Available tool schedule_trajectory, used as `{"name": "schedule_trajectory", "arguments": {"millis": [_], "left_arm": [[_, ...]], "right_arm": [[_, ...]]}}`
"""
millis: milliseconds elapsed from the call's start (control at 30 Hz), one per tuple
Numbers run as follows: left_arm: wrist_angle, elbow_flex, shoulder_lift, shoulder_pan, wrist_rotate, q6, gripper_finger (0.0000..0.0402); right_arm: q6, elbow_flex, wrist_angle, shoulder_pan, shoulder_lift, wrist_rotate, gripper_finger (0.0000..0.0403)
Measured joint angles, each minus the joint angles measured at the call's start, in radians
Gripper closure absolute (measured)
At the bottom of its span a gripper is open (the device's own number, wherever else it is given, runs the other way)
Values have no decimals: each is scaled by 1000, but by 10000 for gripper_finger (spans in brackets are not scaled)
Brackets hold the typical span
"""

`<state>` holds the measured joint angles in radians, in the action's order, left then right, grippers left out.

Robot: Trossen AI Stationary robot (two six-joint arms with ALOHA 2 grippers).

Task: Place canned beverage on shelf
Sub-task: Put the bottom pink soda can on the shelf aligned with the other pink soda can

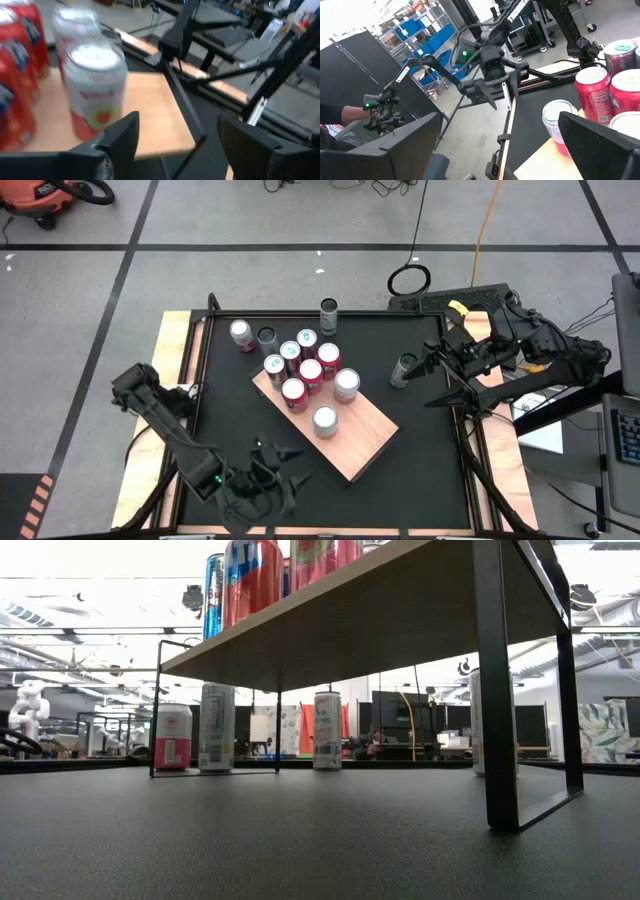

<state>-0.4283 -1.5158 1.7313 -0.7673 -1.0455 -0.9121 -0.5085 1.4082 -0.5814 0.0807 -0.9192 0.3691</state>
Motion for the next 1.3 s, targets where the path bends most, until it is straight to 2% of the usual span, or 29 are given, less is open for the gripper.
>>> {"name": "schedule_trajectory", "arguments": {"millis": [133,333,467,633,1033,1300], "left_arm": [[-1,0,53,19,52,-9,179],[1,0,106,94,76,-33,222],[-2,0,115,147,122,-25,244],[0,0,113,197,131,-15,266],[-15,0,113,199,173,2,284],[-27,0,113,197,128,1,284]], "right_arm": [[3,0,0,0,0,0,14],[-2,0,0,0,0,-10,14],[-5,0,0,0,0,-31,14],[-26,0,0,0,0,-31,14],[-29,0,0,0,0,-31,14],[-27,0,0,0,0,-30,14]]}}
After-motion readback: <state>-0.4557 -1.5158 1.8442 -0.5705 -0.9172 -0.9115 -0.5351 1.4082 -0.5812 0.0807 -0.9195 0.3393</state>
